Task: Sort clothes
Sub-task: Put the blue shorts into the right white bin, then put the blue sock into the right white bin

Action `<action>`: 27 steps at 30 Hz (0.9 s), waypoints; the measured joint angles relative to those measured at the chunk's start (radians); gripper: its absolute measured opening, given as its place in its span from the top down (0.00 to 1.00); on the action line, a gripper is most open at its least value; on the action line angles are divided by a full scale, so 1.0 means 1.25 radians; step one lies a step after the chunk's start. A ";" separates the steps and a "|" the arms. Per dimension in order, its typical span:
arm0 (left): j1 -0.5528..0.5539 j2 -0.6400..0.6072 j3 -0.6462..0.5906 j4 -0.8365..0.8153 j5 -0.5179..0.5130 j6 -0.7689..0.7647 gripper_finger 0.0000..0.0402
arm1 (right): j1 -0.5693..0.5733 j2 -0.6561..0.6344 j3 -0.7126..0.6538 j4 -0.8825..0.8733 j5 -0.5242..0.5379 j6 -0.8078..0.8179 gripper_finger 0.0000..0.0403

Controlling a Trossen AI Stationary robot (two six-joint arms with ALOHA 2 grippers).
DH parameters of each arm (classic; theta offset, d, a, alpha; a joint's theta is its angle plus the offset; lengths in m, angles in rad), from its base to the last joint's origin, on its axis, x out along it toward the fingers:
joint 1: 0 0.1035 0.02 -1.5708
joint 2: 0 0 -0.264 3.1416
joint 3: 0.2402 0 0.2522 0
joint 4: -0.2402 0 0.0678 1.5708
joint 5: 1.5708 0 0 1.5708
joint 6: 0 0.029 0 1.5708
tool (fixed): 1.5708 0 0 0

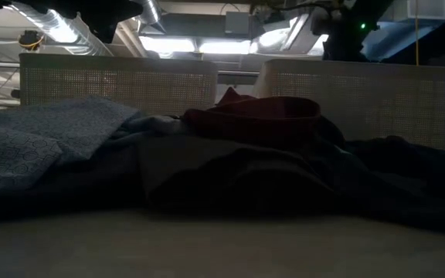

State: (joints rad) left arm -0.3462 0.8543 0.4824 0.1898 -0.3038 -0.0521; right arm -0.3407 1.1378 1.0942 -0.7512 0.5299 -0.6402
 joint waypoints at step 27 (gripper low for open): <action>0.000 0.000 0.000 -0.006 0.000 -0.001 0.62 | 0.521 0.025 0.245 -0.498 -0.265 0.656 0.48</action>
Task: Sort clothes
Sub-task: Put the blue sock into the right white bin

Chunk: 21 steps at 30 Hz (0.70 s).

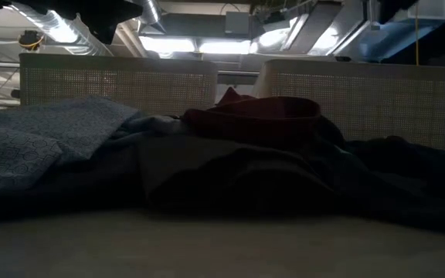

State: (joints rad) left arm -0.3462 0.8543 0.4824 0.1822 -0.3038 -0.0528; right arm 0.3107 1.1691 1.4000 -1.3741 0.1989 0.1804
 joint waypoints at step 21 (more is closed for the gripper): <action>0.000 0.000 0.000 0.003 0.000 0.000 0.62 | 0.104 0.010 -0.470 0.083 -0.251 0.360 0.48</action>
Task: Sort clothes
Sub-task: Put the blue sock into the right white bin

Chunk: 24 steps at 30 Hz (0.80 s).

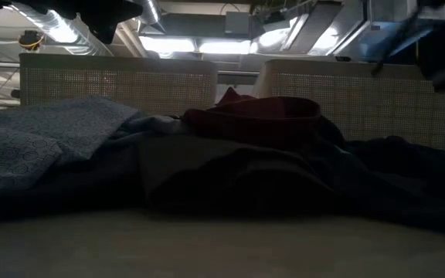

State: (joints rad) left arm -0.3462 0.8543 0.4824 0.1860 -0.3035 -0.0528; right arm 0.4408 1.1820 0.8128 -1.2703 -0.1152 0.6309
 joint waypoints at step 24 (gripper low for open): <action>0.000 0.000 0.000 0.004 0.000 0.000 0.62 | -0.001 0.190 -0.088 0.093 -0.096 0.061 0.48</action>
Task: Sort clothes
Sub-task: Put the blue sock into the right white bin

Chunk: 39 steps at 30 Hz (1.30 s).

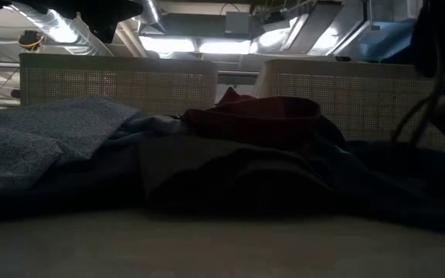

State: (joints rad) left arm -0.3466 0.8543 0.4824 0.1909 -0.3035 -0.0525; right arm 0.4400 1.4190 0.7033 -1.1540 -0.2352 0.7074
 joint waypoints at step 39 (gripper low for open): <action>0.000 0.000 0.000 0.000 0.000 0.000 0.62 | 0.002 0.093 0.164 -0.033 -0.058 -0.238 0.99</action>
State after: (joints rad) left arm -0.3462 0.8543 0.4824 0.1913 -0.3035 -0.0521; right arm 0.4431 1.5352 0.9086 -1.1947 -0.3077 0.4098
